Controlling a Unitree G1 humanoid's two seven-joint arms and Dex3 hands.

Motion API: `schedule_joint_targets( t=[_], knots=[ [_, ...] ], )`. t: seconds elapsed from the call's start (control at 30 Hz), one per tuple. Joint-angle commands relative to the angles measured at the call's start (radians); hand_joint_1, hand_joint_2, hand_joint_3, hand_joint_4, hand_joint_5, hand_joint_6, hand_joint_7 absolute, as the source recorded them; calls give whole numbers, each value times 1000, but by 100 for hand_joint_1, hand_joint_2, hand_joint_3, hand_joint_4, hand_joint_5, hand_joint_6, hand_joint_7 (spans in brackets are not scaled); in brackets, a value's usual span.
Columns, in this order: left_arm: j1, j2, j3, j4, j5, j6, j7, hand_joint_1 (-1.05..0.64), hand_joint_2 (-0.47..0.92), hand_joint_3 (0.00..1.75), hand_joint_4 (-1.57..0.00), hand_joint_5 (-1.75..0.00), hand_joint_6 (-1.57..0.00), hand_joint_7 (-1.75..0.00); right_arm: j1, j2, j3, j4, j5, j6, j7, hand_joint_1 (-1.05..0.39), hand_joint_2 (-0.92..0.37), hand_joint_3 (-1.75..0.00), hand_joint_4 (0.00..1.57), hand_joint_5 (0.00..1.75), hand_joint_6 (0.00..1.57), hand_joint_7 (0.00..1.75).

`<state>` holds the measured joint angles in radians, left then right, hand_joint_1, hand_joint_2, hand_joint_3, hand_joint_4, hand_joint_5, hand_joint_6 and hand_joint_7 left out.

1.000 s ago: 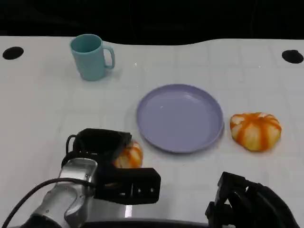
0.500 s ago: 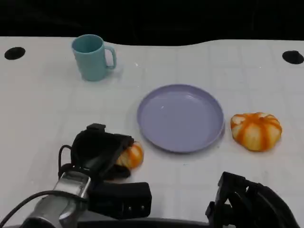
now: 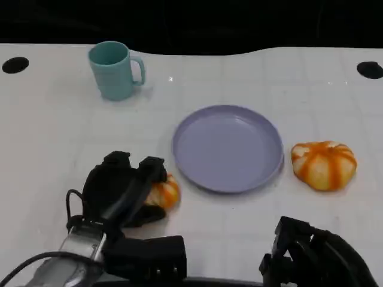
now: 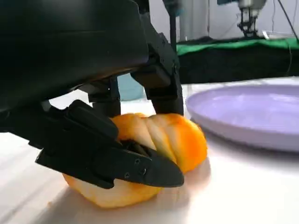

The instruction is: Grasp the bread from the table and place it into the plate.

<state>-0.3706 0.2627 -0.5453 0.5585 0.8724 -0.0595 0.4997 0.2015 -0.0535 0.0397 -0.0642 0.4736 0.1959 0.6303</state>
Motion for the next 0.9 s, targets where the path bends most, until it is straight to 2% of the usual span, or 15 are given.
schedule_joint_targets(
  t=[0.03,0.13,0.27,0.63,0.9],
  knots=[
    [34,47,56,-112,-25,-26,3,-19,48,92,-84,-175,-61,-174,6,-12,-6,-17,6,3,-6,-70,-92,-24,85,160,75,137],
    [42,57,86,-163,-32,-43,3,-16,44,94,-85,-175,-63,-175,6,-11,-5,-15,5,0,-5,-70,-92,-24,85,160,75,137],
    [43,60,112,-207,-42,-49,-13,-18,39,107,-87,-175,-64,-175,3,-10,-5,-4,3,-3,-3,-70,-92,-24,85,160,75,137],
    [-3,63,154,-288,-44,-71,-48,-17,31,121,-93,-175,-70,-175,-6,1,2,5,-2,-10,-9,-71,-92,-23,85,160,75,138],
    [-144,4,131,-162,-52,-161,-33,-16,21,140,-100,-175,-76,-175,-13,8,2,25,-1,-2,-14,-71,-92,-22,84,162,75,140]
  ],
)
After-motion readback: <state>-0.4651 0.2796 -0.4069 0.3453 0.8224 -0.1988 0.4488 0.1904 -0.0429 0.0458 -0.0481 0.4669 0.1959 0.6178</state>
